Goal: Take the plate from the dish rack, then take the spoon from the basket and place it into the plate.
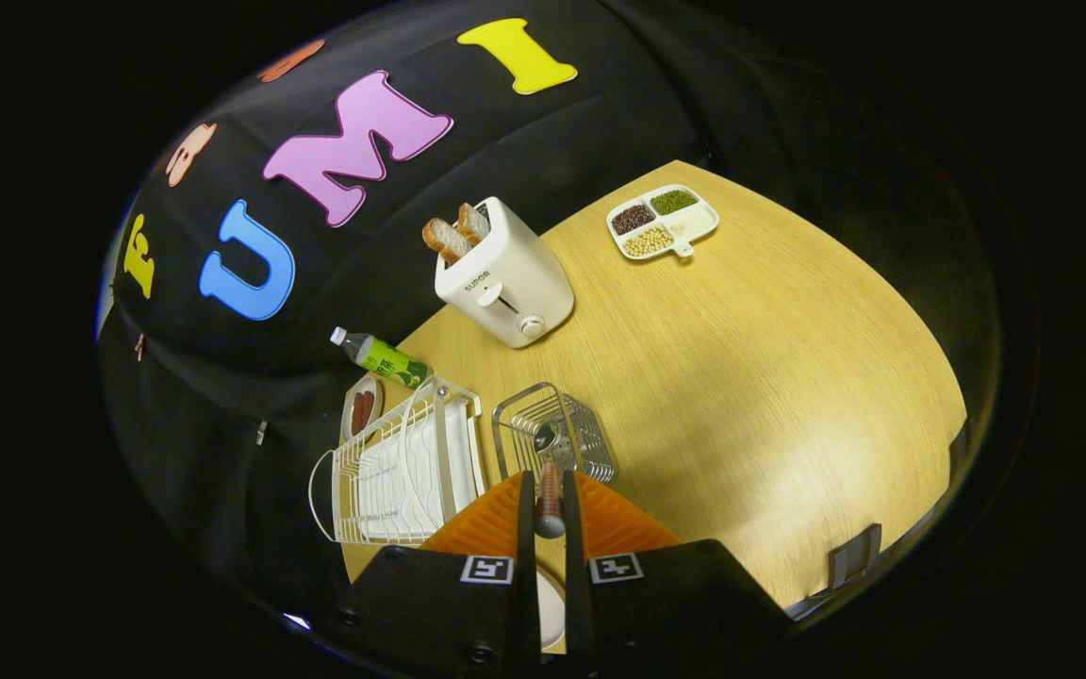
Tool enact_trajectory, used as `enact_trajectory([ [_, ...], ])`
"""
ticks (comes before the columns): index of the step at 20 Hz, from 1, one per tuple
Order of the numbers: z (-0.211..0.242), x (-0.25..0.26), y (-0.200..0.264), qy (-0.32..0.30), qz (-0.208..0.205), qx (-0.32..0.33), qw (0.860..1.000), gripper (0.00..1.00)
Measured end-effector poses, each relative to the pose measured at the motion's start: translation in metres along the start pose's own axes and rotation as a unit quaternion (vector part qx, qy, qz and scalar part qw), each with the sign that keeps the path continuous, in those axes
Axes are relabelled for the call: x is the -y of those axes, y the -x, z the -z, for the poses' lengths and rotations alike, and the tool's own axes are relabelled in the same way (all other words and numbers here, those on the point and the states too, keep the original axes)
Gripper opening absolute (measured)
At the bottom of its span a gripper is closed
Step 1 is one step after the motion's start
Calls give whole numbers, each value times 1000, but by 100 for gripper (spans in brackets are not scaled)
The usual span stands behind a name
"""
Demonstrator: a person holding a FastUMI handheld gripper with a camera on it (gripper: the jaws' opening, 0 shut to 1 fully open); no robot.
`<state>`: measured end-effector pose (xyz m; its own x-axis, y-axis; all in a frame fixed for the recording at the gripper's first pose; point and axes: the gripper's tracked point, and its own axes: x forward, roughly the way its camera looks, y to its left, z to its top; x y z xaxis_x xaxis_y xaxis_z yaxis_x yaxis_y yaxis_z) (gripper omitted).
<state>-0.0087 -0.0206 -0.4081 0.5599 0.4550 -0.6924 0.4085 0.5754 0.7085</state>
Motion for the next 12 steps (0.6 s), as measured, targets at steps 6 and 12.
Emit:
enact_trajectory([
  [6, 22, -38, 58, 11, -48, 17, 999, 15],
  [12, 117, -83, 79, 19, -106, -52, 993, 15],
])
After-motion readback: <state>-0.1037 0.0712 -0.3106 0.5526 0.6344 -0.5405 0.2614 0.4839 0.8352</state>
